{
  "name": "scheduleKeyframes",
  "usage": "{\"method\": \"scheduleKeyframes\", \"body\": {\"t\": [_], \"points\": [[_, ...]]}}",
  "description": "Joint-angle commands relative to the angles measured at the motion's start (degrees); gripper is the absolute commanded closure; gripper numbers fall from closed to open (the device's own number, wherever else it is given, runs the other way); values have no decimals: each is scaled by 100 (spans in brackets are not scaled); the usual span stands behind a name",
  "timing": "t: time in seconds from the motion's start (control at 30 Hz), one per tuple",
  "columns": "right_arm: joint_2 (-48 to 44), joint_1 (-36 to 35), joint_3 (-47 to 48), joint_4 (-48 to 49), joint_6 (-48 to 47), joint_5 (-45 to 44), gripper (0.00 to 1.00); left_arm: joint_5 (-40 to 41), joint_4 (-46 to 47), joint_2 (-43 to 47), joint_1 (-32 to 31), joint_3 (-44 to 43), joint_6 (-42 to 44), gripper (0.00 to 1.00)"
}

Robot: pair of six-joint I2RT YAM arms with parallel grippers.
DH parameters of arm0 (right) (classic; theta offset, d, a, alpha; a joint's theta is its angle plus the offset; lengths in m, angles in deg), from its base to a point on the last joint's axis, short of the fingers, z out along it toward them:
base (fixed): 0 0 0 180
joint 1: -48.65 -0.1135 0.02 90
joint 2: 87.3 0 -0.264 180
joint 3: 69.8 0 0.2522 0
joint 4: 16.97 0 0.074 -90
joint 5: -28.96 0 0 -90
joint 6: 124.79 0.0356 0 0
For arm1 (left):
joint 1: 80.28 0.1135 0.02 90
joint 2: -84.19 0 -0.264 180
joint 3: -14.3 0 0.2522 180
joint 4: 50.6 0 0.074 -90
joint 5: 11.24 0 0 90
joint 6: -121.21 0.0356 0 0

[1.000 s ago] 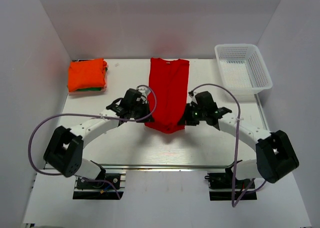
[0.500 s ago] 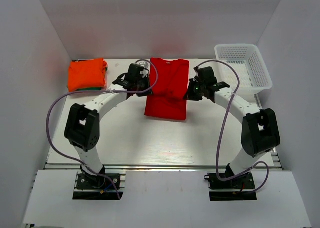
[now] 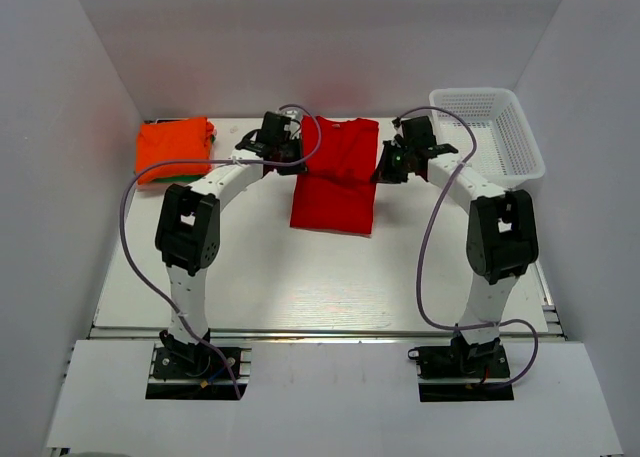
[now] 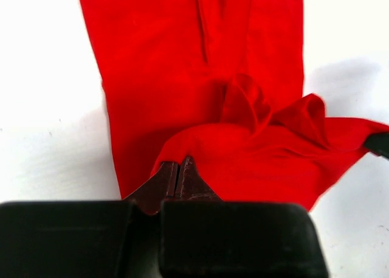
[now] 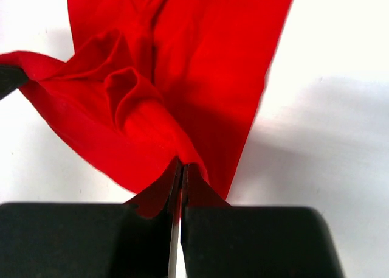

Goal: Fold and stack the t-shirts
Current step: Fold the folded rectangular tshirt in 1/3 of the way

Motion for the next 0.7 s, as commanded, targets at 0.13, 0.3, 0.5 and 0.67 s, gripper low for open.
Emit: {"method": "scheduleKeyframes", "body": {"t": [0.13,0.3,0.5,0.67], "points": [[596,227,772,120,-270,298,100,-392,-154,-491,224,-857,192,100],[1149,350,1166,94,-217,710,100,-620,-171,-834,329,-1068,192,100],[1616,429,1518,366,-165,721,75,-867,75,-1185,435,-1261,192,38],[1818,561,2186,262,-436,492,27,-1058,-223,-1493,750,-2077,130,0]]}}
